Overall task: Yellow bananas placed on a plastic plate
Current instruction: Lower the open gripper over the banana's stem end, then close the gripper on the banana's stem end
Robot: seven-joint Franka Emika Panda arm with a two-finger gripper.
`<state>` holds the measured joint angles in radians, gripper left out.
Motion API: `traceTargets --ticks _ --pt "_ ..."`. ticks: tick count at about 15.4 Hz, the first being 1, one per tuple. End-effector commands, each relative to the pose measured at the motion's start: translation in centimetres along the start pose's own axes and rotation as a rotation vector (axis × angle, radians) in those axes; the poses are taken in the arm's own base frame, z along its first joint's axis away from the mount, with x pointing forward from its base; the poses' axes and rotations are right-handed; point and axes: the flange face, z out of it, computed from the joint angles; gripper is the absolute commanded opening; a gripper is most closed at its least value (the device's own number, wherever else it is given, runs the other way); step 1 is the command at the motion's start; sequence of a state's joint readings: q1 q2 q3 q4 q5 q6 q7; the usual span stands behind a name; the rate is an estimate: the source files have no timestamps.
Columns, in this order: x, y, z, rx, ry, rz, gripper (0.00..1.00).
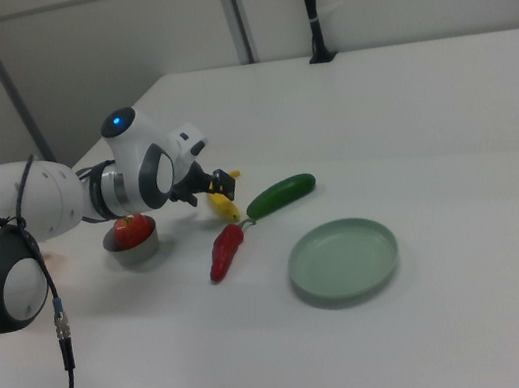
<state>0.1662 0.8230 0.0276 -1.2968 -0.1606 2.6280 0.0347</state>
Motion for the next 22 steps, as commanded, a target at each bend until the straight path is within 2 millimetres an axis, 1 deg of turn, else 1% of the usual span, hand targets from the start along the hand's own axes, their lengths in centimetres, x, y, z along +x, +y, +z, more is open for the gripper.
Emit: traceTargets --ticks 1,3,6,8,9,11,12,13,14,15,16,19,21,22 --pt "0.0 -0.5 0.9 -0.031 0.017 0.01 1.0" --pt "-0.2 -0.7 1.5 -0.038 0.031 -0.01 1.0" --pt "-0.2 -0.7 1.5 -0.043 0.038 -0.02 1.0" --pt "-0.3 -0.7 1.6 -0.046 0.037 -0.025 0.82" --pt "-0.3 -0.6 1.6 -0.047 0.036 -0.025 0.67" --pt "-0.3 -0.6 1.6 -0.048 0.036 -0.028 0.45" --pt "-0.3 -0.6 1.5 -0.048 0.038 -0.027 0.36" --pt "-0.4 -0.7 1.6 -0.046 0.035 -0.027 0.24" --pt "-0.3 -0.7 1.5 -0.046 0.035 -0.027 0.15" --pt "-0.3 -0.5 1.4 -0.047 0.036 -0.026 0.1" --pt "-0.3 -0.5 1.3 -0.048 0.035 -0.026 0.09" --pt "0.2 -0.4 0.1 -0.049 0.047 -0.024 0.09" --pt "0.9 -0.4 -1.7 -0.05 0.061 -0.021 0.09" --pt "1.5 -0.3 -3.1 -0.051 0.073 -0.02 0.09"
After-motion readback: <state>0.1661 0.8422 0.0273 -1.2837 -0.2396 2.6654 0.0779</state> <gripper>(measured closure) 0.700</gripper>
